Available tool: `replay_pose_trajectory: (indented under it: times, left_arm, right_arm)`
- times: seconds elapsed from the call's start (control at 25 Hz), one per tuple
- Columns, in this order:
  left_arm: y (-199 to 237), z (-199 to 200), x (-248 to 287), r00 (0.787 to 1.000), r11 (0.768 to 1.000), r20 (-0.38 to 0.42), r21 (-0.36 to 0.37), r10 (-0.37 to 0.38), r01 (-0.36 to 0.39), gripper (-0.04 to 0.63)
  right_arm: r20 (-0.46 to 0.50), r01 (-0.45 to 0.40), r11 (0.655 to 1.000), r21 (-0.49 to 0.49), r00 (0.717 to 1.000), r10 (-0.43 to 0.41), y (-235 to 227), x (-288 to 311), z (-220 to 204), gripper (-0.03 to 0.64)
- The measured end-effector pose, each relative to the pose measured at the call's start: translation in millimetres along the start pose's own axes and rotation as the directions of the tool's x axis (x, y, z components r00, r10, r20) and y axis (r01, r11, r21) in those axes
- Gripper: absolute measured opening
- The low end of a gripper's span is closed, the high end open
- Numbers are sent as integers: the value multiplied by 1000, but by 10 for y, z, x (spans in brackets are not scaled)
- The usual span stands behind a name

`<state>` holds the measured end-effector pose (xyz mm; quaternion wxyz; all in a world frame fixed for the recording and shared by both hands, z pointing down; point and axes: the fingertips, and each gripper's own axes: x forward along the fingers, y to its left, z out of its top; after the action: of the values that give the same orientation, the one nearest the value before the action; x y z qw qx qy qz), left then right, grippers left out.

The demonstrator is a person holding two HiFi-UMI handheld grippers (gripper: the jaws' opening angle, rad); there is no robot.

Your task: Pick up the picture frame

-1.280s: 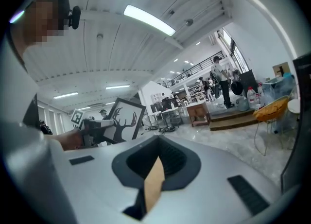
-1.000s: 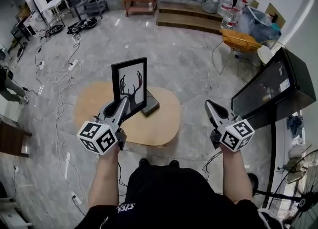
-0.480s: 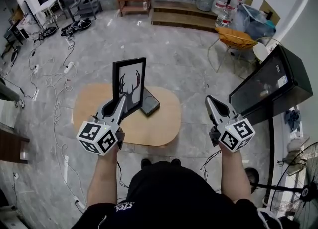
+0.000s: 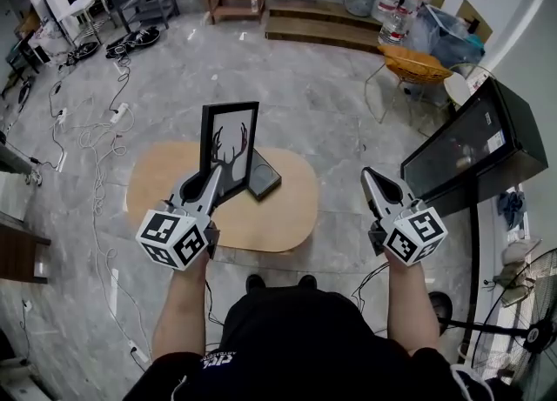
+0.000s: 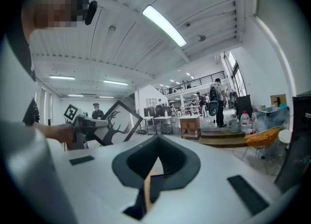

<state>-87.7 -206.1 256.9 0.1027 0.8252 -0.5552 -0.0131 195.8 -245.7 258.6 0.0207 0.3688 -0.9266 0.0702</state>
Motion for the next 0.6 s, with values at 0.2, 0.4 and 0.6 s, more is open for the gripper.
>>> replay_pose_trajectory:
  times: [0.2,0.4,0.6]
  left_arm:
    - [-6,-7,-1,1000,1000,3,-6,-3,3,36]
    - [-5,21,-7,1000,1000,11,-6,-5,5,35]
    - [-18,52,-12,1000,1000,16,-8,-4,4,35]
  right_arm:
    - [-3,-2,1000,-5,1000,2,8,20,-7,3]
    - [5,-5,1000,-11,1000,5,-2,28,15,3]
    - [6,-11,1000,-12,1000,11,3,30,42,3]
